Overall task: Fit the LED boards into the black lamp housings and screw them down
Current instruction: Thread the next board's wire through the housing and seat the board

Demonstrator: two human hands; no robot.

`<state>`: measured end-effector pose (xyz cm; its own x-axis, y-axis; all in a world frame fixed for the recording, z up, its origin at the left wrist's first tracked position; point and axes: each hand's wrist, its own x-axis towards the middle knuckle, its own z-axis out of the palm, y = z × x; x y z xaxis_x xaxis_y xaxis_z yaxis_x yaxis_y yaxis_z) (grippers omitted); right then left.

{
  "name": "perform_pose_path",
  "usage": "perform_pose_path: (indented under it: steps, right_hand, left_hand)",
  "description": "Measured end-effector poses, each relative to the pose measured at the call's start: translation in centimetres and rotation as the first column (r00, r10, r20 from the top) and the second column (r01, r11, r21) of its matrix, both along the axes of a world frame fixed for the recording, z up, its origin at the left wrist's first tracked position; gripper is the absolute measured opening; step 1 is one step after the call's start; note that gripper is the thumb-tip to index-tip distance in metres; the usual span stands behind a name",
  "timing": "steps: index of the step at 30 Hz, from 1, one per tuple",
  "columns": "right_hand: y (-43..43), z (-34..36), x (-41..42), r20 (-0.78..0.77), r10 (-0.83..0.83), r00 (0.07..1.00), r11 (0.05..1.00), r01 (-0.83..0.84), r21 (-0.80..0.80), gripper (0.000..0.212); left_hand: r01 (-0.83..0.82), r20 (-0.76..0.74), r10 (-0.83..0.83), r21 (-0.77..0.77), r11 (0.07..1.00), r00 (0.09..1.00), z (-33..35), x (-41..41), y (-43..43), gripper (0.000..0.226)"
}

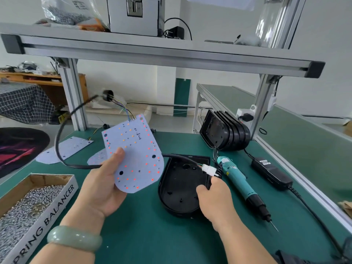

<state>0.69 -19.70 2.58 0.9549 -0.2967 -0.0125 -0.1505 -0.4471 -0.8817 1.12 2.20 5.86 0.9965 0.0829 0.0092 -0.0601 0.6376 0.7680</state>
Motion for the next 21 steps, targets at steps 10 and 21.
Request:
perform_pose_path:
  steps: [10, 21]
  right_hand:
    - [-1.4, -0.3, 0.1, 0.178, -0.085, 0.98, 0.994, 0.072, 0.082, 0.018]
    - [-1.1, 0.3, -0.7, 0.229, 0.005, 0.973, 1.0, -0.005, -0.001, 0.027]
  left_hand:
    - [-0.151, 0.103, 0.143, 0.076, 0.986, 0.984, -0.5, 0.4, 0.5, 0.03]
    - [-0.149, 0.215, 0.097, 0.238, 0.96, 0.972, 0.2, -0.4, 0.3, 0.026]
